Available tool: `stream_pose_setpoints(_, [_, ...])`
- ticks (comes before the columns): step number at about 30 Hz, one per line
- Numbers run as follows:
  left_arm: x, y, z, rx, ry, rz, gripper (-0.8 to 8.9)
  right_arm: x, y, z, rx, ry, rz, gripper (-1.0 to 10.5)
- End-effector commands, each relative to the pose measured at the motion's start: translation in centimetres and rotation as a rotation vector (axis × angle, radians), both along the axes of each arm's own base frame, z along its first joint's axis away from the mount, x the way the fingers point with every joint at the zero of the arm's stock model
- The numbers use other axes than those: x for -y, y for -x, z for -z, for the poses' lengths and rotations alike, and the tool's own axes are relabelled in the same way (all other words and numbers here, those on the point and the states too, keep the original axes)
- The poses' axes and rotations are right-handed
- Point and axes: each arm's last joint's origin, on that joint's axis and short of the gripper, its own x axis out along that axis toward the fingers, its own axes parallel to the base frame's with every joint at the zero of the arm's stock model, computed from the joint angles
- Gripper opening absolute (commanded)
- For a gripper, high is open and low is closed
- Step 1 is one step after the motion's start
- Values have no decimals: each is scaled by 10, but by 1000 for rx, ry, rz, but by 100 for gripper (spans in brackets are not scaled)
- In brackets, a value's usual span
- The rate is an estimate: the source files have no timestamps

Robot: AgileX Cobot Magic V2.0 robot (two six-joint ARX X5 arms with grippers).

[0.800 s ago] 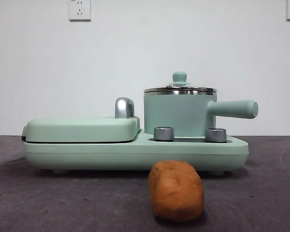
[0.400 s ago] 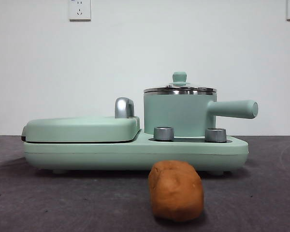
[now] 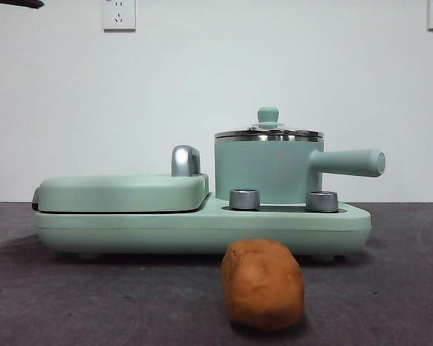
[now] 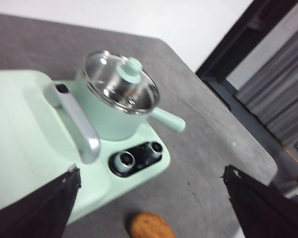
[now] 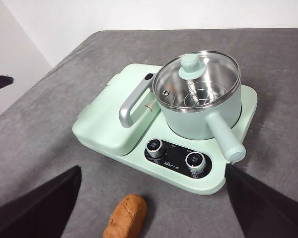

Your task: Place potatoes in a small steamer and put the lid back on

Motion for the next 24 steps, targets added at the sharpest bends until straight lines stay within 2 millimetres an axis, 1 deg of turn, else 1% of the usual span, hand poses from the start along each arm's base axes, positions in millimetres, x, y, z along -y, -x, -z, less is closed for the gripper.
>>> stream_pose_setpoints(1, [7, -8, -5, -17, -8, 42, 474, 0, 1, -5, 12, -10, 0, 466])
stream_pose_setpoints(4, [19, -20, -9, -35, -31, 90, 473, 0, 1, -5, 12, -10, -1, 466])
stream_pose_setpoints(9, [47, -50, -21, -43, -94, 118, 470, 0, 1, -5, 12, -10, 0, 466])
stream_pose_setpoints(15, [95, -88, -42, -43, -295, 143, 469, 0, 1, -5, 9, -13, 1, 466])
stream_pose_setpoints(18, [117, -105, -50, -22, -390, 147, 469, 0, 1, -5, 9, -13, 1, 466])
stream_pose_setpoints(22, [147, -127, -53, 24, -482, 124, 469, 0, 1, -5, 9, -13, 1, 466])
stream_pose_setpoints(24, [160, -139, -51, 51, -502, 119, 469, 0, 1, -5, 10, -12, 1, 466])
